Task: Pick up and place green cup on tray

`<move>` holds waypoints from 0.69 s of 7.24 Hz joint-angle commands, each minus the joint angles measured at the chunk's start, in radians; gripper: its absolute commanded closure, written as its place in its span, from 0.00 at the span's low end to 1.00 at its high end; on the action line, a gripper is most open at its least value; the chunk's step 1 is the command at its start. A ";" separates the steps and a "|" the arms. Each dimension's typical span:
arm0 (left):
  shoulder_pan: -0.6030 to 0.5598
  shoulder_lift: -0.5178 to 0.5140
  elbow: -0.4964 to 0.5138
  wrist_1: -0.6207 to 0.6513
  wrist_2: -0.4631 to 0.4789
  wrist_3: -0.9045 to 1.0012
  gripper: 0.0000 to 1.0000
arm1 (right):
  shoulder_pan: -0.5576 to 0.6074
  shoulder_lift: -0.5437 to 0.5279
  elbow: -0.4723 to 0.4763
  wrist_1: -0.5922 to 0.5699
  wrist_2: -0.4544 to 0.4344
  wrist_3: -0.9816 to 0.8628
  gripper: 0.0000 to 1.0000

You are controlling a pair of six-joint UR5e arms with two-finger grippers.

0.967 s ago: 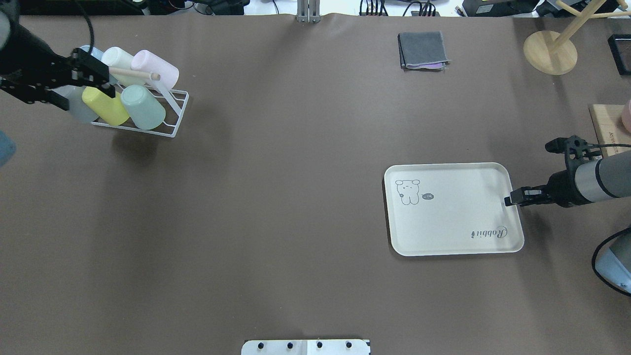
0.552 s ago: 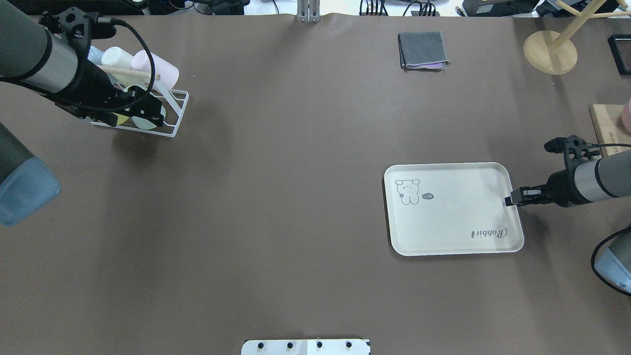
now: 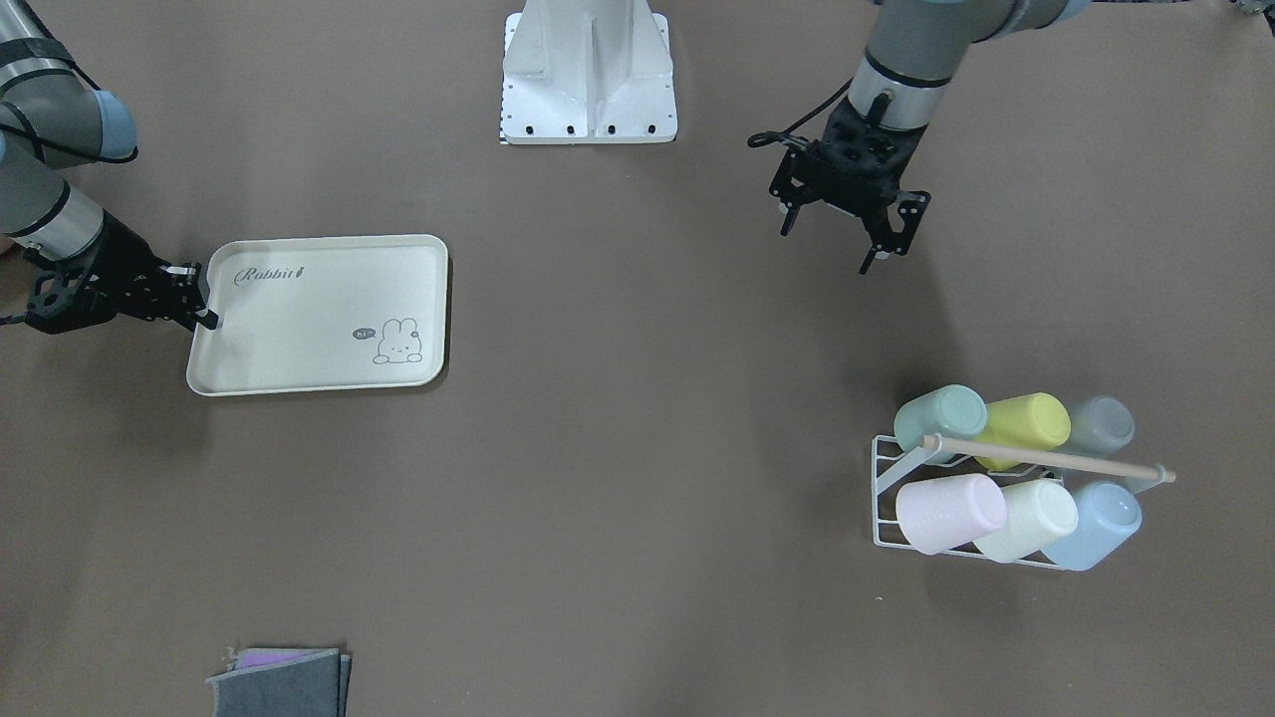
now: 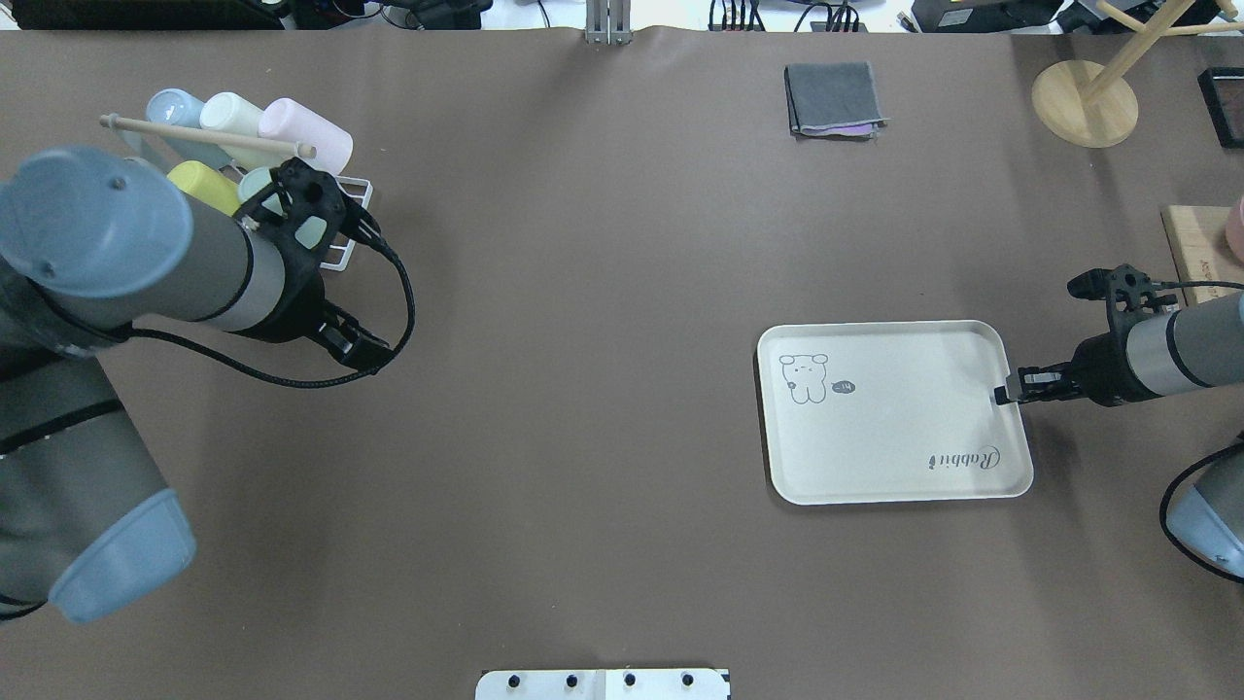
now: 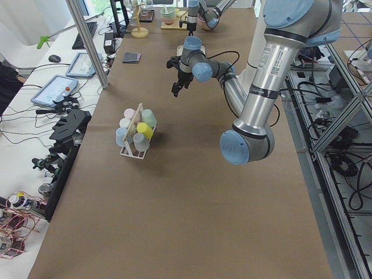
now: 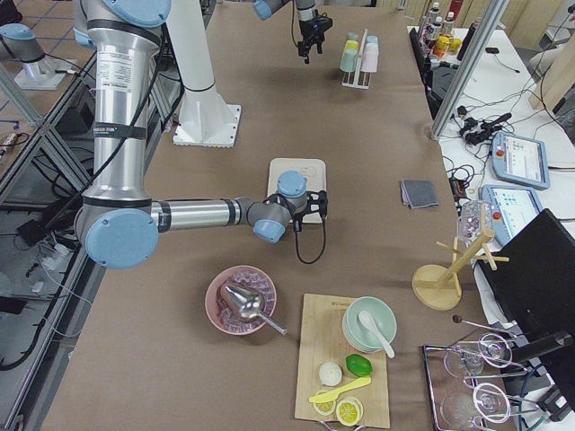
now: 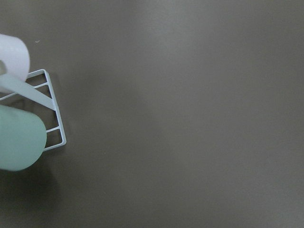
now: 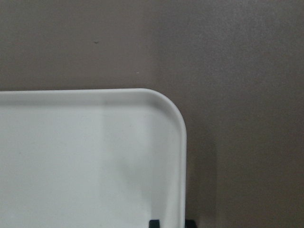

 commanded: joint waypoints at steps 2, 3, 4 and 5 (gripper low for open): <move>0.118 0.145 -0.075 0.003 0.449 0.709 0.01 | -0.005 0.001 -0.001 -0.006 -0.002 0.000 0.70; 0.134 0.146 -0.069 0.003 0.548 0.942 0.01 | -0.008 0.001 -0.003 -0.006 -0.003 0.000 0.73; 0.135 0.162 -0.067 -0.001 0.685 1.161 0.01 | -0.008 0.001 -0.001 -0.004 -0.002 -0.001 0.89; 0.157 0.185 -0.039 -0.015 0.786 1.282 0.01 | -0.008 -0.001 -0.001 -0.006 0.001 0.000 1.00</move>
